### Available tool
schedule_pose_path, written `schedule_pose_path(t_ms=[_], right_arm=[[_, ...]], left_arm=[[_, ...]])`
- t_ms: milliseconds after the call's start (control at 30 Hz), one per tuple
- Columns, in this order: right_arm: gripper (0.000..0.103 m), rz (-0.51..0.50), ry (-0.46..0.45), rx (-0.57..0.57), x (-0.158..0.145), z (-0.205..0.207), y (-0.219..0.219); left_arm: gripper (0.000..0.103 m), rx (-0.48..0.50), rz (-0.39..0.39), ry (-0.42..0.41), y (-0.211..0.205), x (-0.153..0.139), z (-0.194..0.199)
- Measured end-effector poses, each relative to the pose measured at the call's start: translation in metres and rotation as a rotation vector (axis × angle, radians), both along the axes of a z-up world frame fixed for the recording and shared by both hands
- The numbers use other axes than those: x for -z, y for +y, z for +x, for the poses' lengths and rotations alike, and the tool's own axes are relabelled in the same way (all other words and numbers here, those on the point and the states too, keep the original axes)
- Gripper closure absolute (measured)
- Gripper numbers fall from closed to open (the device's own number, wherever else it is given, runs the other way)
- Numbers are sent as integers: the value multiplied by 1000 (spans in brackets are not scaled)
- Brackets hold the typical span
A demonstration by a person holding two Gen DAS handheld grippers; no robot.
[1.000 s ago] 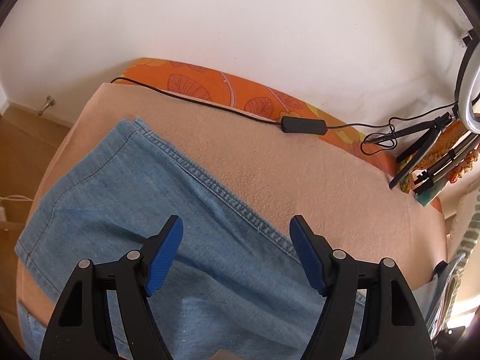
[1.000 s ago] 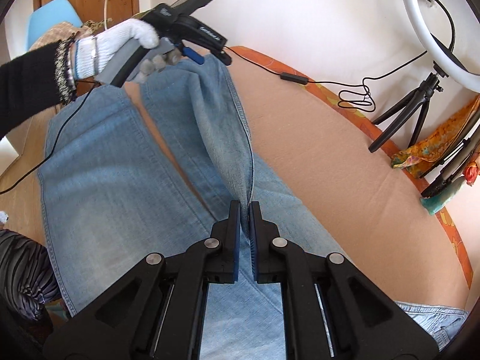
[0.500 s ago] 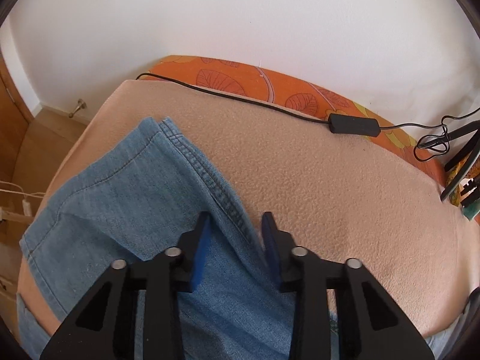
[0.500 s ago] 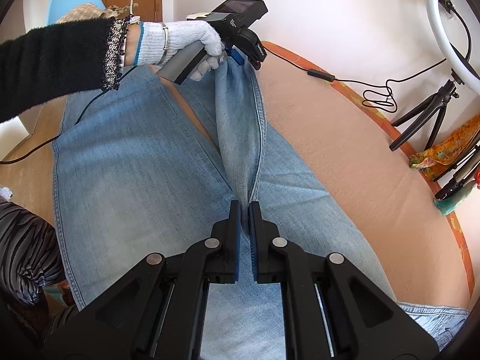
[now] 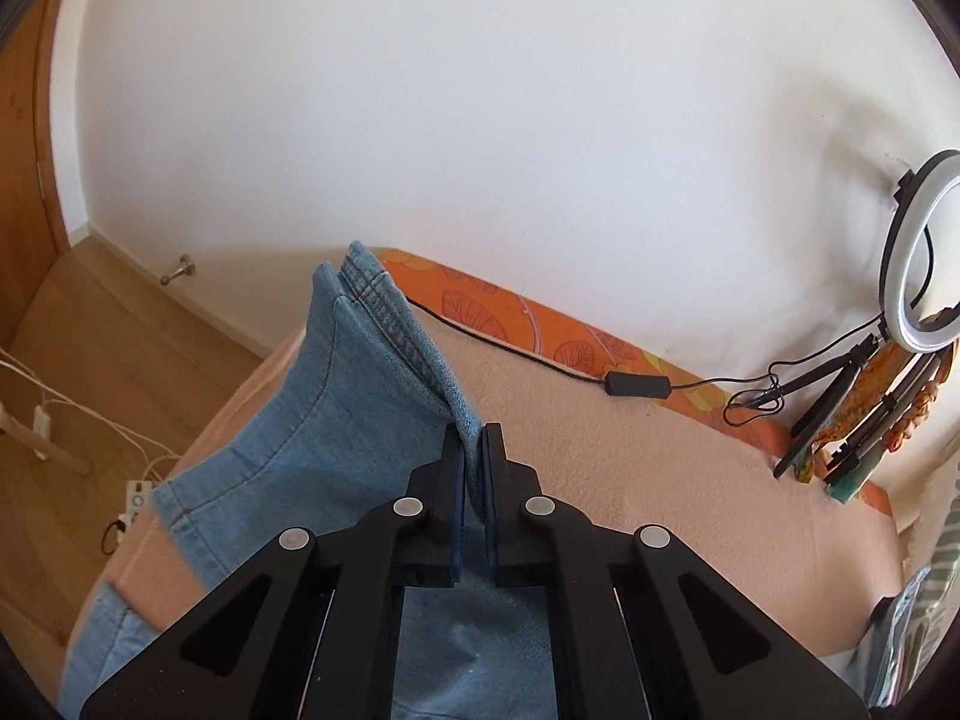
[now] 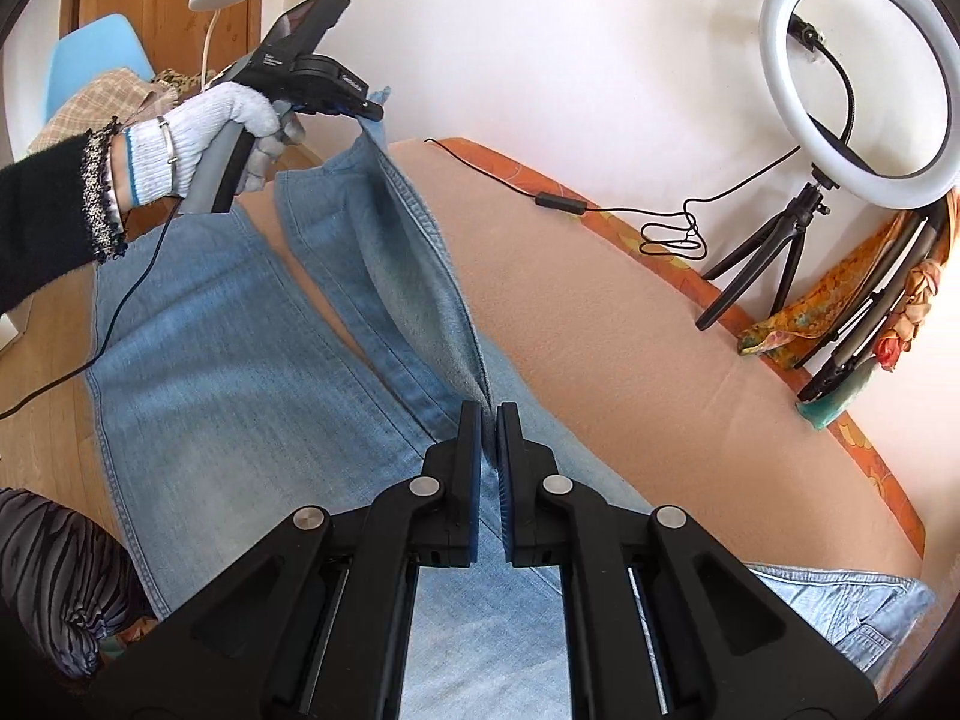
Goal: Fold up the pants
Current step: 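Close the left gripper on the jeans while the right gripper keeps holding its edge, then lift the held jeans with both grippers and fold one leg over the other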
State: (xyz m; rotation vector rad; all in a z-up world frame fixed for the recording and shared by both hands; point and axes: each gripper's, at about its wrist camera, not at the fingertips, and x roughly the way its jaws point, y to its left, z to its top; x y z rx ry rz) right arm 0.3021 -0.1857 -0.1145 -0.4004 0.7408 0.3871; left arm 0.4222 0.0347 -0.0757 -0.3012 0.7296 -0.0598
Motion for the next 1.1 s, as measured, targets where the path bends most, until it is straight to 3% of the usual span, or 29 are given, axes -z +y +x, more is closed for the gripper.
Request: schedule_pose_path(t_ms=[167, 267, 433, 667, 900, 967, 1000, 1033, 1100], right_arm=[[97, -28, -40, -20, -22, -33, 15], [97, -39, -47, -36, -27, -59, 28], [97, -53, -16, -69, -19, -98, 50], [97, -90, 58, -84, 23, -136, 71], [101, -84, 108, -44, 45, -143, 68], [101, -70, 119, -34, 45, -145, 66], [101, -69, 120, -32, 45, -145, 66], [101, -71, 121, -33, 45, -147, 67], [101, -74, 117, -25, 44, -148, 68]], left_arm=[[99, 11, 12, -85, 24, -29, -59], [99, 1, -29, -113, 44, -31, -101], [99, -30, -64, -104, 73, 1, -174], [100, -107, -141, -59, 97, 60, -249], [99, -135, -266, -69, 121, 88, -273], [93, -155, -267, -86, 122, 88, -274], [73, -167, -265, -92, 123, 88, -274], [61, -172, -280, -98, 126, 89, -273], [61, -189, -328, -107, 133, 91, -272]])
